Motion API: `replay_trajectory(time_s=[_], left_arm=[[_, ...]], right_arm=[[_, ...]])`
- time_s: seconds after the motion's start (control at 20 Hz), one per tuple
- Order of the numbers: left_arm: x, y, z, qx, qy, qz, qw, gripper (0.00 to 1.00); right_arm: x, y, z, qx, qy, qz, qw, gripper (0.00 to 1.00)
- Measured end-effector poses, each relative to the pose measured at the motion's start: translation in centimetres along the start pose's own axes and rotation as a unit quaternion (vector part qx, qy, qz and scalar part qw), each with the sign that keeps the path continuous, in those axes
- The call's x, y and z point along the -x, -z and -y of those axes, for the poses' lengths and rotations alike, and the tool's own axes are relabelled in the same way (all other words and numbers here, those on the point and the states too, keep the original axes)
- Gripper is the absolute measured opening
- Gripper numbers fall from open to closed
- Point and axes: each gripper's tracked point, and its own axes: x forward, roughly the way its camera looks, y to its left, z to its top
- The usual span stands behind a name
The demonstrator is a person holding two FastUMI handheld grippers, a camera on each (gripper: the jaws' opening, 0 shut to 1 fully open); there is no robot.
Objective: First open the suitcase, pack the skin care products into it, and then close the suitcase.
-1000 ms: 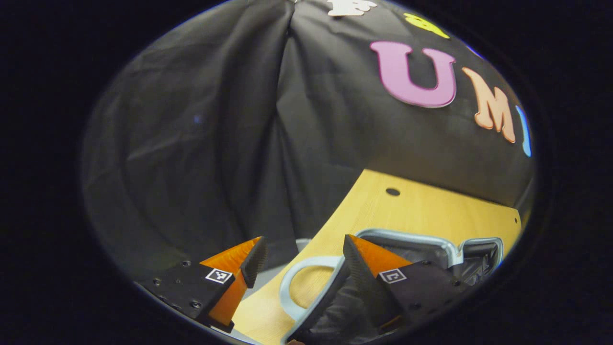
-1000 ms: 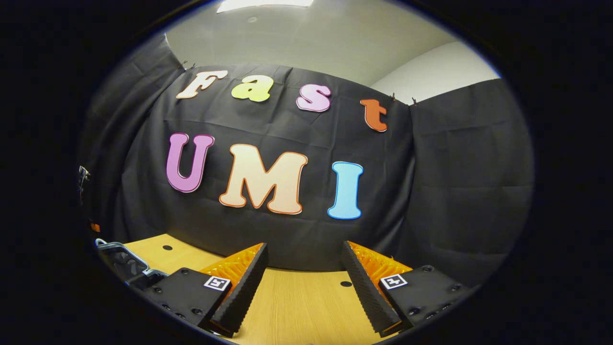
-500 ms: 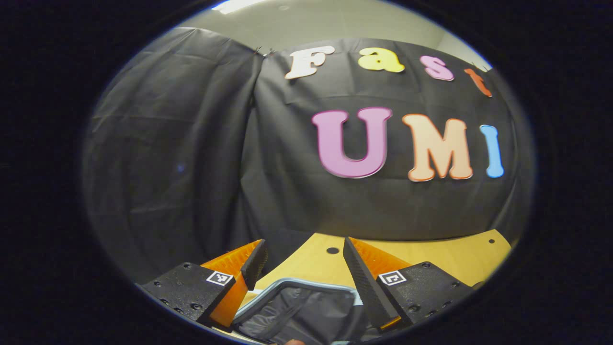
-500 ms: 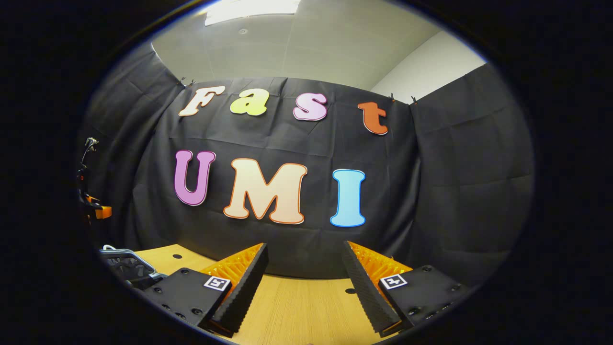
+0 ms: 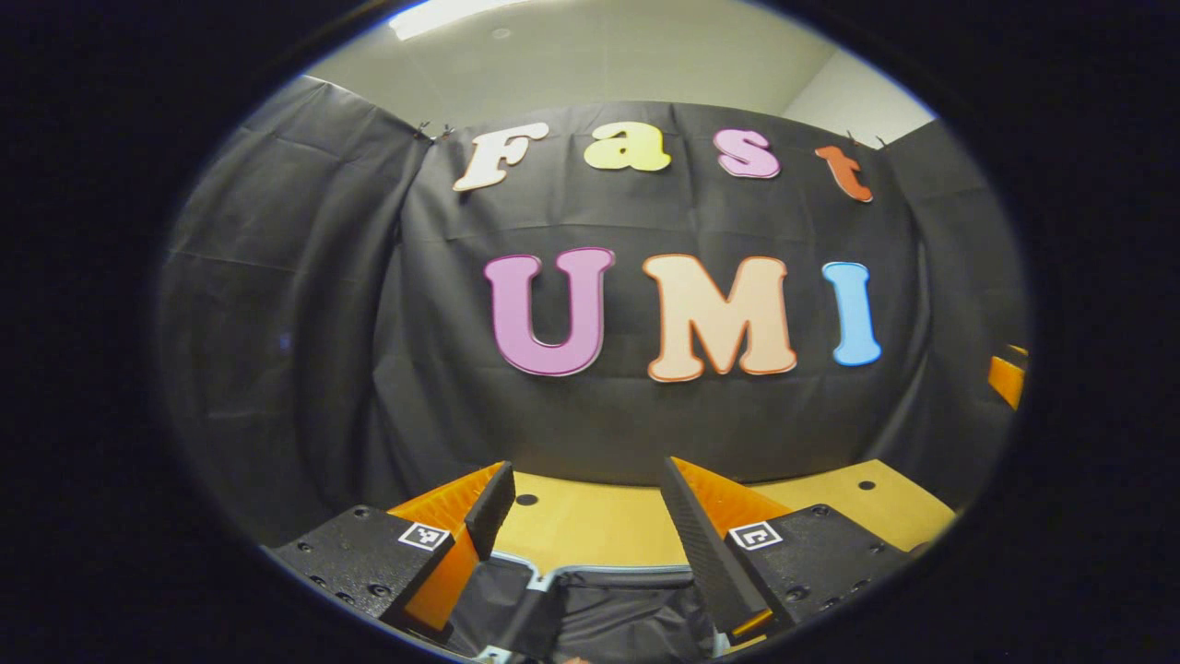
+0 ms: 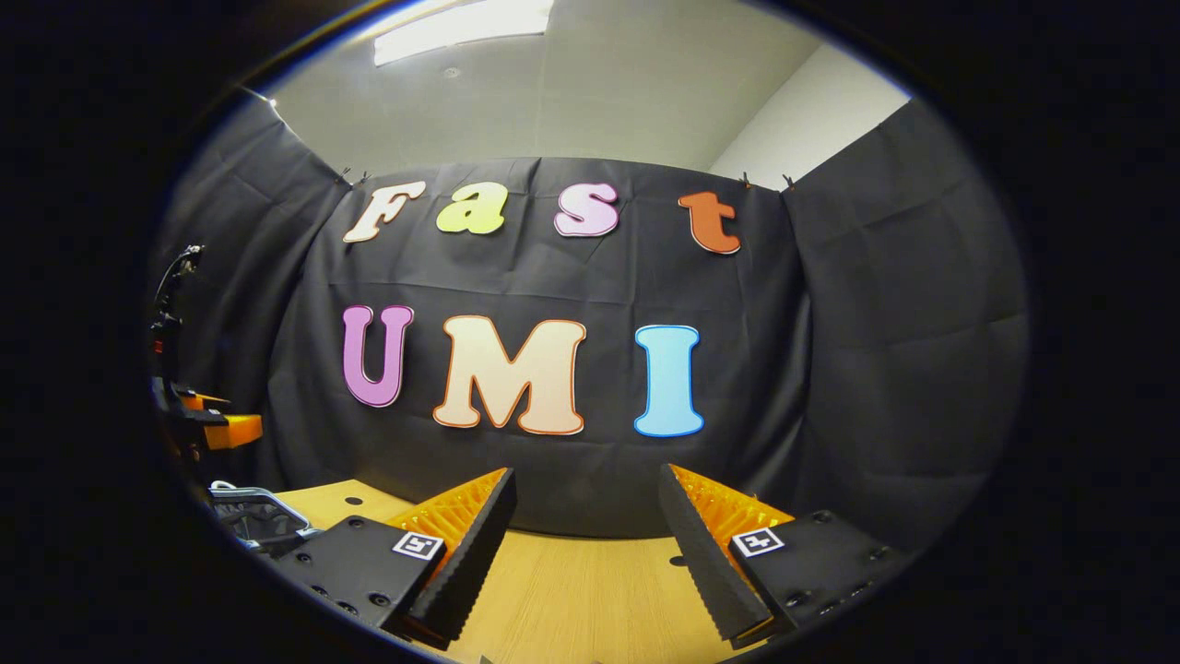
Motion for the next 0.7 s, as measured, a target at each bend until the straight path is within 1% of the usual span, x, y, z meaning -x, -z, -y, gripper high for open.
replay_trajectory(time_s=[0.05, 0.1, 0.15, 0.4, 0.55, 0.7], left_arm=[[0.2, 0.3, 1.4, -0.001, 0.007, -0.004, 1.0, 0.94], [0.5, 0.5, 3.0, -0.001, 0.016, -0.006, 1.0, 0.94], [0.9, 0.7, 4.4, -0.001, 0.024, -0.01, 1.0, 0.94], [2.9, 3.2, 11.3, 0.01, 0.063, -0.038, 0.997, 0.94], [4.6, 5.3, 15.7, 0.023, 0.089, -0.063, 0.994, 0.94], [6.2, 7.5, 19.9, 0.022, 0.113, -0.087, 0.99, 0.94]], right_arm=[[0.1, 0.1, 0.4, -0.003, 0.0, 0.0, 1.0, 0.97], [0.3, 0.2, 0.8, -0.005, 0.0, 0.0, 1.0, 0.99], [0.4, 0.4, 1.2, -0.007, -0.001, -0.001, 1.0, 0.97], [1.5, 1.2, 2.9, -0.011, -0.008, -0.007, 1.0, 0.97], [2.2, 1.6, 3.9, -0.01, -0.016, -0.011, 1.0, 0.97], [2.9, 1.9, 4.9, -0.009, -0.023, -0.013, 1.0, 0.97]])
